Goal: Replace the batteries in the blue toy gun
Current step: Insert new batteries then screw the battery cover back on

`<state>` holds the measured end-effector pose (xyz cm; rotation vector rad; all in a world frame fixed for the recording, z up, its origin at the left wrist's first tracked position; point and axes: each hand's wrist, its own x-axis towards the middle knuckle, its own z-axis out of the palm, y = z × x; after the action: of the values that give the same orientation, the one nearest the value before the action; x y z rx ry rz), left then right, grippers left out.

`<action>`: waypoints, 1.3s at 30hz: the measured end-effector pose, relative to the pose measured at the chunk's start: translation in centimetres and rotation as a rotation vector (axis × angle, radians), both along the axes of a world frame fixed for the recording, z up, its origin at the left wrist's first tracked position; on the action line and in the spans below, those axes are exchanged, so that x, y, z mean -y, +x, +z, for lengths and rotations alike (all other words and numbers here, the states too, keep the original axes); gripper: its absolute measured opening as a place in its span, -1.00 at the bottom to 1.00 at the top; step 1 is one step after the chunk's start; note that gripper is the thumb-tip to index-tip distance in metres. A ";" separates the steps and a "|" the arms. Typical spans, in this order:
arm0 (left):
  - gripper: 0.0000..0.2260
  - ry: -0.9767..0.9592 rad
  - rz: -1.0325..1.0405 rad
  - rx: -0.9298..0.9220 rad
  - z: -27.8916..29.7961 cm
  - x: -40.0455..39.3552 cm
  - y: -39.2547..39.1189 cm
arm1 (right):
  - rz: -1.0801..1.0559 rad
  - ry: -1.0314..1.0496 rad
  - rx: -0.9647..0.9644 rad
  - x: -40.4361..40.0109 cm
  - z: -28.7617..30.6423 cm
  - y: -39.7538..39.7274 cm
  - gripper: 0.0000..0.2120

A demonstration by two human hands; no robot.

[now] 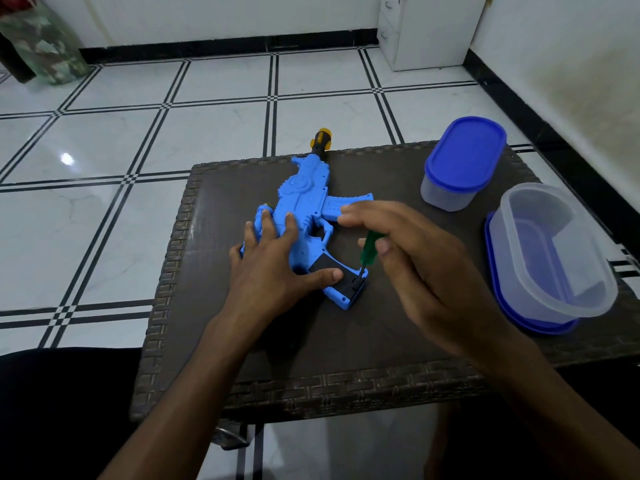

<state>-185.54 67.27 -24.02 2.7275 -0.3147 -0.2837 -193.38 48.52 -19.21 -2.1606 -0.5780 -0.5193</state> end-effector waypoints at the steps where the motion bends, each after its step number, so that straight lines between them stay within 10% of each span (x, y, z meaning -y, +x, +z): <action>1: -0.02 0.004 0.001 0.002 0.0 0.0 0.0 | 0.010 0.014 -0.001 0.1 0.0 0.0 -0.67; 31: 0.13 0.021 -0.100 -0.062 0.1 -1.2 0.4 | -0.061 -0.007 0.099 0.7 -0.4 -0.4 -0.73; 39: -0.09 0.032 -0.165 0.004 -0.2 -2.2 0.6 | -0.080 -0.011 0.132 0.7 -0.4 -1.4 -0.71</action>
<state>-184.89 69.47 -24.26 2.7376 -0.5417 -0.3305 -194.82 47.82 -19.62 -2.1782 -0.5682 -0.7080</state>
